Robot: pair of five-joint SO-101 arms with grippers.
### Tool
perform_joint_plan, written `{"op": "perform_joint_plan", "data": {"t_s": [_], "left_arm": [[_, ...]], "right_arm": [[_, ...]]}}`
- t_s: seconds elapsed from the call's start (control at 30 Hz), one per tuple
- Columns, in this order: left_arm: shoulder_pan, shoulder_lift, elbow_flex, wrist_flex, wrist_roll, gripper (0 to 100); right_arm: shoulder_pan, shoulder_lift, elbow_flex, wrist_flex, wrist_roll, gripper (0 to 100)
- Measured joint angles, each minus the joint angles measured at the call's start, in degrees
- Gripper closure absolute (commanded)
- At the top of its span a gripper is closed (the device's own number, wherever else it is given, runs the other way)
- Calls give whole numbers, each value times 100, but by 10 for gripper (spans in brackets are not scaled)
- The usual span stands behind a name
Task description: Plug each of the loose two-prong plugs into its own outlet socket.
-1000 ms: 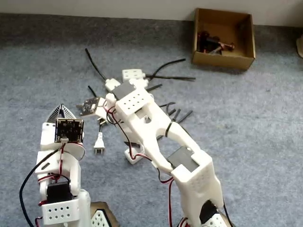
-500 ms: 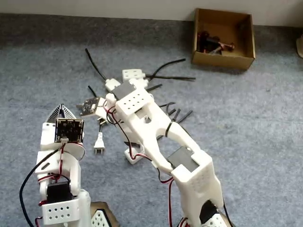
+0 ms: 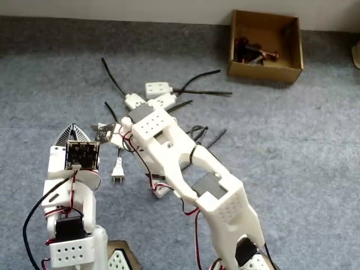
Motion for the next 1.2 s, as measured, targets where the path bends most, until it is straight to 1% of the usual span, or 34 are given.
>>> {"op": "perform_joint_plan", "data": {"t_s": [0.5,0.63,0.9,1.2], "left_arm": [[0,0,0,0,0,993],[0,0,0,0,0,993],[0,0,0,0,0,993],[-9,0,0,0,0,993]], "right_arm": [[-9,-18,-97,185,18,923],[-9,-132,-97,185,18,891],[-9,-132,-114,185,35,888],[-18,-132,-1521,519,-62,888]]}}
